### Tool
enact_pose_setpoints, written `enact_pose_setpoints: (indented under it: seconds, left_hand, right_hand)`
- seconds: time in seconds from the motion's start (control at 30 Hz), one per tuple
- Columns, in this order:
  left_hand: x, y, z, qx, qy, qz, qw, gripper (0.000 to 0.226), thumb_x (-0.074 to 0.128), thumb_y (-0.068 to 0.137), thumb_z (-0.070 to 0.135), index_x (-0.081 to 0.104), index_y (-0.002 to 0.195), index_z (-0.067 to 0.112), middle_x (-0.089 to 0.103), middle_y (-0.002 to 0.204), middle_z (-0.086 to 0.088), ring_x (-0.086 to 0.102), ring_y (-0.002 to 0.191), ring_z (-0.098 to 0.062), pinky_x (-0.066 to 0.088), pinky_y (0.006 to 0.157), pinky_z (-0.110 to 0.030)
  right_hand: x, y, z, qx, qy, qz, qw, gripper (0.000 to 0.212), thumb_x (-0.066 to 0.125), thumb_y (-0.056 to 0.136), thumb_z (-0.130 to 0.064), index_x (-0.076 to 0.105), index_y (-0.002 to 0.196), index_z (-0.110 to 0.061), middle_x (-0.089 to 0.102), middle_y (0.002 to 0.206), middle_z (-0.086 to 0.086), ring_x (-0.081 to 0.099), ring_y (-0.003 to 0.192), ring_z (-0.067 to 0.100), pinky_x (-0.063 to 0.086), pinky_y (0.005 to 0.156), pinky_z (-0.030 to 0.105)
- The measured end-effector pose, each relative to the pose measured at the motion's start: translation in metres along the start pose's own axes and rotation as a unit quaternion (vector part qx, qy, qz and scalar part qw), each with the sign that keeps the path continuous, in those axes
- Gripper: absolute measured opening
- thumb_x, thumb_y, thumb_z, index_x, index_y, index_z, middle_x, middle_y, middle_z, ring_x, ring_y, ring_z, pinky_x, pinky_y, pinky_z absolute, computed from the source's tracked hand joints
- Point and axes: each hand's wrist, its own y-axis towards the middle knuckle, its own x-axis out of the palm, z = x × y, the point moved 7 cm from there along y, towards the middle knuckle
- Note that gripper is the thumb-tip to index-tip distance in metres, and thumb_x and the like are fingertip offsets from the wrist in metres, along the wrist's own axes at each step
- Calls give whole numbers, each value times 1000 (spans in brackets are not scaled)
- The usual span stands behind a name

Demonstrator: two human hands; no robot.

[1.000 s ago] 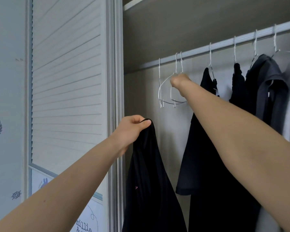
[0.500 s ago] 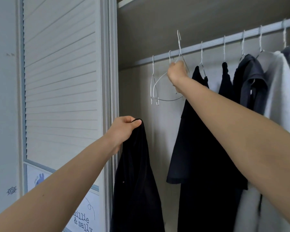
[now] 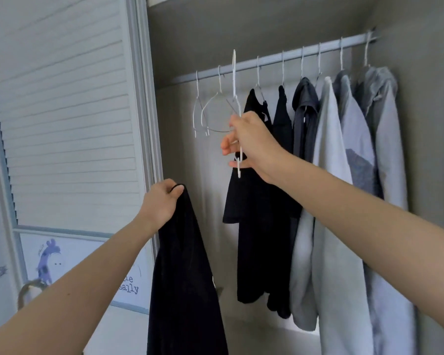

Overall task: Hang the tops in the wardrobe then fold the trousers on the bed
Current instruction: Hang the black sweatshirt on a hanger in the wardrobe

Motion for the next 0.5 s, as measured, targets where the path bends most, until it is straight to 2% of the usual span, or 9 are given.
enact_pose_setpoints:
  seconds: [0.07,0.17,0.23,0.3,0.33,0.5]
  left_hand:
    - [4,-17,-11,-58,-65,-30,996,37,54,99,28,60,98,-8,59,85,-18,57,77,-30,46,74,-36]
    - [16,-46,-18,-121,-114,-83,983,38,60,95,30,62,97,-8,60,83,-13,57,75,-22,44,67,-27]
    - [22,-58,-19,-143,-119,-102,977,30,62,95,28,69,96,-2,68,89,-13,63,75,-20,46,63,-23]
    - [24,-67,-21,-162,-127,-102,973,24,63,94,25,71,96,3,71,93,-11,64,77,-18,46,61,-22]
    - [22,-69,-23,-171,-126,-97,972,21,63,94,24,71,96,4,71,94,-11,64,77,-18,46,62,-23]
    - [14,-68,-42,-206,-116,-42,971,21,67,92,18,70,104,1,70,97,-15,66,87,-29,50,80,-32]
  right_hand:
    - [-5,-36,11,18,18,-15,1000,15,38,97,-30,46,106,-21,62,64,-2,59,63,12,53,86,48]
    - [-17,-89,26,38,35,-27,998,17,36,98,-27,51,102,-21,60,62,0,57,64,13,53,87,47]
    - [-29,-117,34,38,41,-26,998,24,33,101,-27,55,105,-18,56,58,2,53,62,17,53,77,44]
    - [-44,-140,43,34,61,-20,997,27,33,102,-26,57,104,-14,46,53,4,42,52,19,44,60,36]
    - [-53,-150,47,41,80,-17,996,27,34,102,-25,58,103,-12,39,52,4,34,49,18,39,57,33]
    - [-94,-192,58,107,169,-34,979,26,38,101,-27,59,102,-12,22,50,0,18,43,15,35,61,35]
